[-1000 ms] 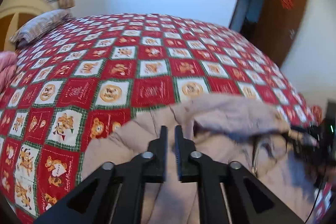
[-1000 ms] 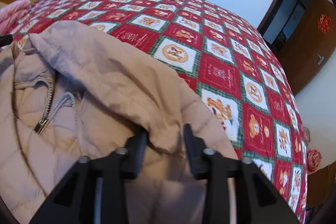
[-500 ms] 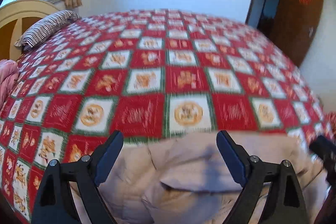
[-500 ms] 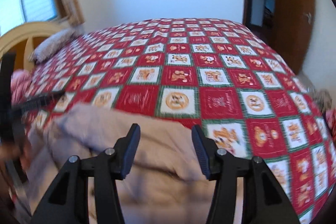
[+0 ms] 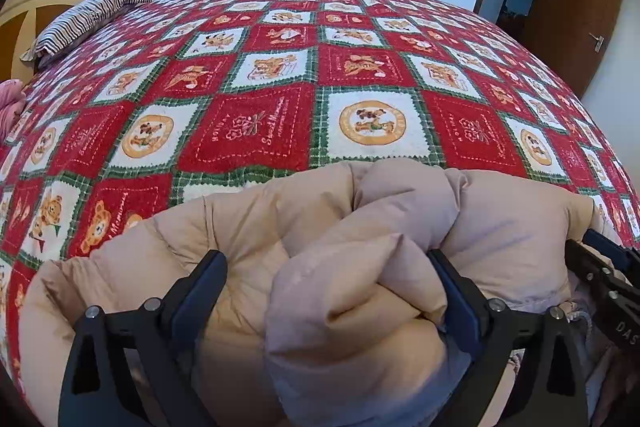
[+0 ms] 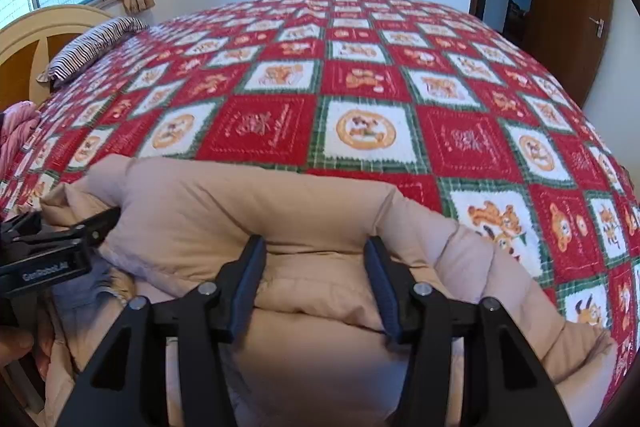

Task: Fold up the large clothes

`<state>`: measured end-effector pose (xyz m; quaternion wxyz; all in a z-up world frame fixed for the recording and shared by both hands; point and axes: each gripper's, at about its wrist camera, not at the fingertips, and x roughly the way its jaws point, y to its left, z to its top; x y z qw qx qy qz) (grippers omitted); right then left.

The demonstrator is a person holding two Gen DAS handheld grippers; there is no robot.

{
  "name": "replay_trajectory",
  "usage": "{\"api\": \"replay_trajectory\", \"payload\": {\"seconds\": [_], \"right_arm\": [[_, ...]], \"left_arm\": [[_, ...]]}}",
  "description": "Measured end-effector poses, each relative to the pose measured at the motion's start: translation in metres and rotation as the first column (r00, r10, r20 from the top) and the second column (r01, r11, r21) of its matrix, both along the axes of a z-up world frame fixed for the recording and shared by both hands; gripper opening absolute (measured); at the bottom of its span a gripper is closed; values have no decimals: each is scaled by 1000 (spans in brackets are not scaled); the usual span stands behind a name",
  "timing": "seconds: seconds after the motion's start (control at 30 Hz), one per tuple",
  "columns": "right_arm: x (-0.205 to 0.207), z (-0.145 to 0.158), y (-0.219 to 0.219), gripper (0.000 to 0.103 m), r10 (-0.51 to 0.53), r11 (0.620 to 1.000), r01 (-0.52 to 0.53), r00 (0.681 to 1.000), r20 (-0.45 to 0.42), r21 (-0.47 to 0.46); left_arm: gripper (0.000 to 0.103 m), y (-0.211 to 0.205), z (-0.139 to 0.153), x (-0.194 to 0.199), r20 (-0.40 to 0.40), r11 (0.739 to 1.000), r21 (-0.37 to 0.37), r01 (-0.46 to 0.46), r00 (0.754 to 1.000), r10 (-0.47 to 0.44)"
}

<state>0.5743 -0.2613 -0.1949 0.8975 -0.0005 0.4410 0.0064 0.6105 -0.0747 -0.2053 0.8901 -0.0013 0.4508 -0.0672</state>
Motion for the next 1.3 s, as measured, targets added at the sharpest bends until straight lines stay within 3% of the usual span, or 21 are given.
{"api": "replay_trajectory", "payload": {"seconds": [0.4,0.5,0.53,0.6,0.63,0.73,0.8,0.9,0.97,1.03,1.3], "right_arm": [[5,-15,8,55,5,998,-6,1000,-18,-64],[5,-13,12,55,8,996,-10,1000,-25,-91],[4,-9,13,55,16,995,-19,1000,-24,-97],[-9,9,10,56,15,997,-13,999,31,-71],[-18,20,7,57,4,999,0,996,90,-45],[-31,40,-4,59,-58,997,65,983,175,-34],[-26,37,-11,58,-95,995,99,984,154,-18],[-12,13,-17,56,-110,993,112,992,55,-30],[-9,2,-21,55,-112,993,113,993,22,-30],[-10,-1,-22,55,-109,994,109,994,21,-18],[-5,-9,-19,56,-101,994,101,995,8,-46]], "left_arm": [[102,-7,-5,2,-11,999,48,-1,1000,2],[102,1,11,1,-26,999,28,-35,999,35],[102,2,26,-5,17,998,30,-51,999,50],[101,1,50,-17,102,998,18,-65,993,62],[101,-1,65,-24,147,999,-30,-46,988,50],[101,-16,76,-25,158,996,-91,0,987,14],[101,-33,64,-18,131,998,-62,29,991,-20],[102,-47,22,-1,2,1000,15,16,1000,-16],[102,-42,7,4,-28,1000,-4,8,1000,-8],[102,-39,1,3,-22,1000,-22,6,1000,-6],[102,-48,-6,1,-1,999,35,0,1000,0]]}}
